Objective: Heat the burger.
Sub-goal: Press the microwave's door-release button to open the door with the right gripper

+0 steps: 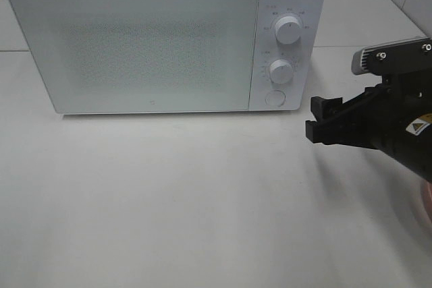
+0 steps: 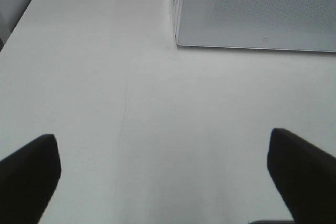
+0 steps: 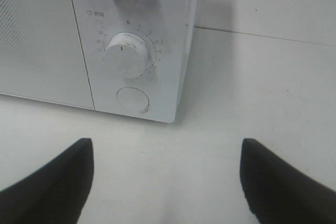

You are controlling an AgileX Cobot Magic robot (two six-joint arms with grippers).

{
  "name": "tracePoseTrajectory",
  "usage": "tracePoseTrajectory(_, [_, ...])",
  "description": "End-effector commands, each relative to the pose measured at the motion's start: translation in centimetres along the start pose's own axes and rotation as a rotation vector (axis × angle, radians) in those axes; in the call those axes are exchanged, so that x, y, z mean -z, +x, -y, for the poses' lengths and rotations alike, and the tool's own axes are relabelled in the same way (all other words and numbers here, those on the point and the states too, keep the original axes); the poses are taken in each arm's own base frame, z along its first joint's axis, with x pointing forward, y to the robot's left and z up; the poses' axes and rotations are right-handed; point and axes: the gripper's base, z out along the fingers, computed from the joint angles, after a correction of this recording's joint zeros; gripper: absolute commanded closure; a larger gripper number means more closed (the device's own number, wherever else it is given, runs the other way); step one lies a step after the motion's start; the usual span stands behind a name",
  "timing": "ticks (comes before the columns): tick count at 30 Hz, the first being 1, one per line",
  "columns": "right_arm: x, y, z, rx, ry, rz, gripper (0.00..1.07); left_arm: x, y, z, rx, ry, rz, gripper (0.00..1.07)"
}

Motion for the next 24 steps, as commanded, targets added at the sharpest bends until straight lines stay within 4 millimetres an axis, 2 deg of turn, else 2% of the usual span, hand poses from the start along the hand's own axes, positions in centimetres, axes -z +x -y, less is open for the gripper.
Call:
tracePoseTrajectory(1, [0.0,0.1,-0.8,0.018,0.036,0.065,0.32,0.3,0.0,0.1,0.003,0.004,0.035,0.06])
tracePoseTrajectory(9, [0.1,1.0,-2.2,0.008,0.12,0.171,0.32,0.3,0.0,0.1,0.003,0.004,0.035,0.06])
tracePoseTrajectory(15, [-0.2,1.7,-3.1,-0.058,0.119,0.167,0.32,0.3,0.0,0.1,0.003,0.004,0.035,0.06])
tracePoseTrajectory(24, [-0.9,1.6,-3.7,-0.07,0.111,0.175,0.32,0.3,0.0,0.1,0.003,0.004,0.035,0.06])
